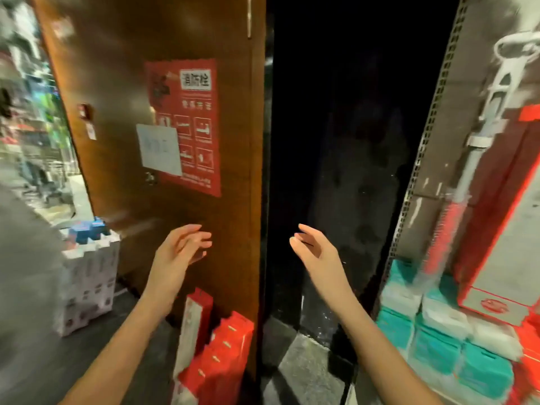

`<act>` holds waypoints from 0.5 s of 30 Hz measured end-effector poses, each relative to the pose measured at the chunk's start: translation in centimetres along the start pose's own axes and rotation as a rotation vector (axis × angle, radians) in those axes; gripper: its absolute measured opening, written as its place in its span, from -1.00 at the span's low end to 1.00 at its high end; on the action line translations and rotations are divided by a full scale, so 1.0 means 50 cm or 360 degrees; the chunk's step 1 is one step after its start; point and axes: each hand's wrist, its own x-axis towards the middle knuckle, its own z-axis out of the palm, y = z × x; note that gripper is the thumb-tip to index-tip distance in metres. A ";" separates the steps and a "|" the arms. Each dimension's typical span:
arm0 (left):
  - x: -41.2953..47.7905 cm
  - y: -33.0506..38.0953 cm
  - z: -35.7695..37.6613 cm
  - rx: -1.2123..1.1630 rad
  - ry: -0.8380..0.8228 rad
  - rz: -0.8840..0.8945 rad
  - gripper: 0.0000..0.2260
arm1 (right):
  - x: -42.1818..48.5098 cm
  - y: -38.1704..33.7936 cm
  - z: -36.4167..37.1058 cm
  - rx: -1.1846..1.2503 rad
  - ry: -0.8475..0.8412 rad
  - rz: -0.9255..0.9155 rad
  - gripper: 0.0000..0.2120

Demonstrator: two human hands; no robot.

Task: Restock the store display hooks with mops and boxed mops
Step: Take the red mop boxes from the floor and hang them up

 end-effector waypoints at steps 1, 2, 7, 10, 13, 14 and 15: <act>0.001 -0.005 -0.058 0.0026 0.0077 -0.0013 -0.79 | 0.006 -0.002 0.052 0.0024 -0.0058 0.0009 -0.60; 0.000 -0.009 -0.117 0.0027 0.0165 -0.0030 -0.79 | 0.012 -0.003 0.109 0.0049 -0.0121 0.0026 -0.59; 0.023 -0.044 -0.332 -0.0031 0.0488 -0.0118 -0.88 | 0.065 0.007 0.346 0.0125 -0.0313 0.0079 -0.61; 0.071 -0.071 -0.428 -0.0007 0.0512 -0.0161 -0.88 | 0.123 0.019 0.475 0.0116 -0.0377 0.0081 -0.58; 0.155 -0.095 -0.515 0.0046 0.0507 -0.0142 -0.83 | 0.192 0.028 0.588 0.0099 -0.0448 0.0081 -0.44; 0.186 -0.103 -0.541 0.0045 0.0478 -0.0151 -0.83 | 0.216 0.031 0.619 0.0099 -0.0450 0.0088 -0.43; 0.217 -0.110 -0.564 0.0043 0.0445 -0.0168 -0.83 | 0.242 0.035 0.649 0.0107 -0.0429 0.0107 -0.42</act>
